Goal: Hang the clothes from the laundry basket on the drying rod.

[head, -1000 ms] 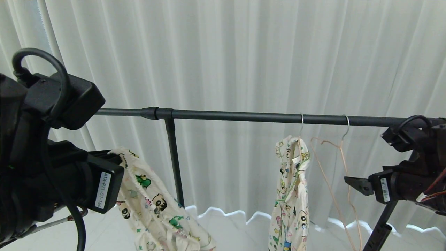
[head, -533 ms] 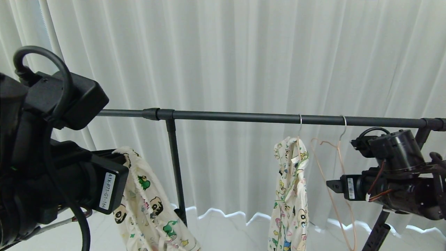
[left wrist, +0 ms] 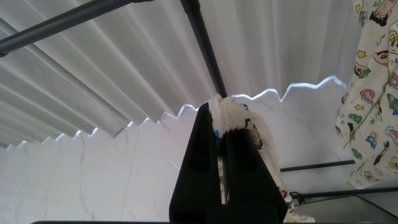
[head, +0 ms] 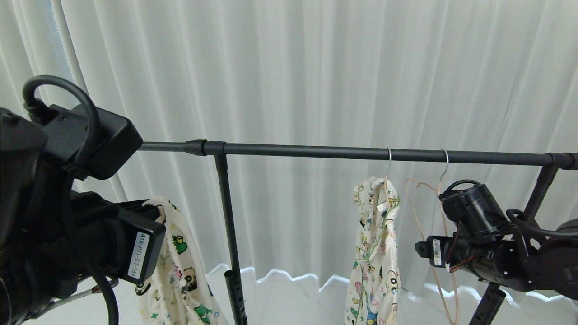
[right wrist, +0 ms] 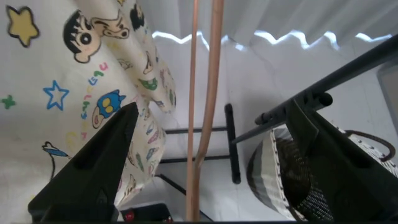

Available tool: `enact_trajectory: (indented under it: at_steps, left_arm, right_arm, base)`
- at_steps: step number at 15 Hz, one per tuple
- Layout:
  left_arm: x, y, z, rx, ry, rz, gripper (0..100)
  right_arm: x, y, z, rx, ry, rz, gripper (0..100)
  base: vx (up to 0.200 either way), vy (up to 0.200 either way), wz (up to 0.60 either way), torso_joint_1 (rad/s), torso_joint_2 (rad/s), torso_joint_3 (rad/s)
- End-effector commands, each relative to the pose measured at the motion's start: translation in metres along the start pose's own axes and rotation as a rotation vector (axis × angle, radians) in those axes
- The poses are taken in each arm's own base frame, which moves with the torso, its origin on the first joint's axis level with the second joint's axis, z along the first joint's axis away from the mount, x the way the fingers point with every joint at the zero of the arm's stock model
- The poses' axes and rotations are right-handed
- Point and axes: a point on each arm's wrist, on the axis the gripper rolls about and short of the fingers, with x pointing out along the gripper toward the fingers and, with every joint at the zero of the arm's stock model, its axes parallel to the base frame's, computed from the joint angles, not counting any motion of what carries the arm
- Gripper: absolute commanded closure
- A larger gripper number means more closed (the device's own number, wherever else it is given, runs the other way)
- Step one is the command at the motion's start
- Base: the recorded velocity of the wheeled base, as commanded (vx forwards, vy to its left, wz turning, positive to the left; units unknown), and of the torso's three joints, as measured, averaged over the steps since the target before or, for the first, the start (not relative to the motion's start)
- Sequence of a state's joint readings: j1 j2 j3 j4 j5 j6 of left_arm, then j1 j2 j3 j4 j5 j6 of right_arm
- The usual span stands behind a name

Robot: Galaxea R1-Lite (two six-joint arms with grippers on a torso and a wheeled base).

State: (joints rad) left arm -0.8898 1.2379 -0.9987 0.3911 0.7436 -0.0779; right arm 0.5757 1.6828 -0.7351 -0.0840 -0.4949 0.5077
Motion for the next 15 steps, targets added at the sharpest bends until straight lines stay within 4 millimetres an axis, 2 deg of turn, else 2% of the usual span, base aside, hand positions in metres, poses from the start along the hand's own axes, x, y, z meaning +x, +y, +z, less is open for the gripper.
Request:
enact_trajectory:
  at_steps: [1,2,3,10,15]
  left_arm:
    - [0.000,0.000,0.000,-0.001,-0.001,0.000,100]
    - [-0.001,0.001,0.000,-0.002,-0.002,0.000,100]
    - [-0.002,0.002,0.000,-0.005,-0.005,0.000,100]
    - [-0.004,0.004,0.000,-0.013,-0.013,0.001,100]
    - [-0.005,0.005,0.000,-0.013,-0.016,0.001,100]
  right_arm:
    - [0.002,0.001,-0.001,-0.004,0.006,-0.002,0]
    - [0.002,0.001,-0.001,-0.004,0.006,-0.002,0]
    - [0.002,0.001,-0.002,-0.003,0.008,-0.002,100]
    - [0.000,-0.001,0.000,-0.005,-0.020,-0.041,100]
    - [-0.019,-0.008,0.010,-0.005,-0.092,-0.033,100]
  base:
    - [0.000,0.000,0.00,0.000,0.00,0.000]
    - [0.000,0.000,0.00,0.000,0.00,0.000]
    - [0.000,0.000,0.00,0.000,0.00,0.000]
    - [0.000,0.000,0.00,0.000,0.00,0.000]
    - [0.000,0.000,0.00,0.000,0.00,0.000]
